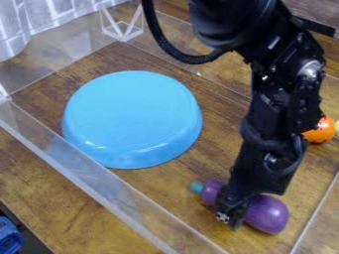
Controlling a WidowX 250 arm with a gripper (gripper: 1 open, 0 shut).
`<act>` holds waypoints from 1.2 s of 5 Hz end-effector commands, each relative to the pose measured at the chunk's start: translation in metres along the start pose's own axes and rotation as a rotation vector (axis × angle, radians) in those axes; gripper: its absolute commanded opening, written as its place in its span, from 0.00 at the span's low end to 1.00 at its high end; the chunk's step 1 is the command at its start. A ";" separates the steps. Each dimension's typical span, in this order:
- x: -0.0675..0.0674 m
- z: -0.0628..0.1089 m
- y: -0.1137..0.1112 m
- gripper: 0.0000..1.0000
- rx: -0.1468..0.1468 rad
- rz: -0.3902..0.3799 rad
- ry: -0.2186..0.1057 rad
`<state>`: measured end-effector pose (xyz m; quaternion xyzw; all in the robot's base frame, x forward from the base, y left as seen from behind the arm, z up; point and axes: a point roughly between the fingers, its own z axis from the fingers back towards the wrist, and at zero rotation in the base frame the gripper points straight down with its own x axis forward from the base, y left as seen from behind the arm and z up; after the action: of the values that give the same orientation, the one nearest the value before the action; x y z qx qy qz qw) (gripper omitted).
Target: Remove the purple eggplant from the blue tray and put it on the table
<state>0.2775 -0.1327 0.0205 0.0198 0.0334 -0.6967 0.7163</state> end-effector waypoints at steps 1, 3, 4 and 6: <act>-0.011 0.023 0.004 1.00 0.042 0.010 -0.025; -0.014 0.029 0.002 1.00 0.045 -0.021 -0.027; -0.014 0.025 0.000 0.00 0.049 -0.055 -0.027; -0.013 0.017 0.008 0.00 0.055 -0.110 -0.026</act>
<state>0.2752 -0.1319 0.0224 0.0159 0.0357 -0.7417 0.6696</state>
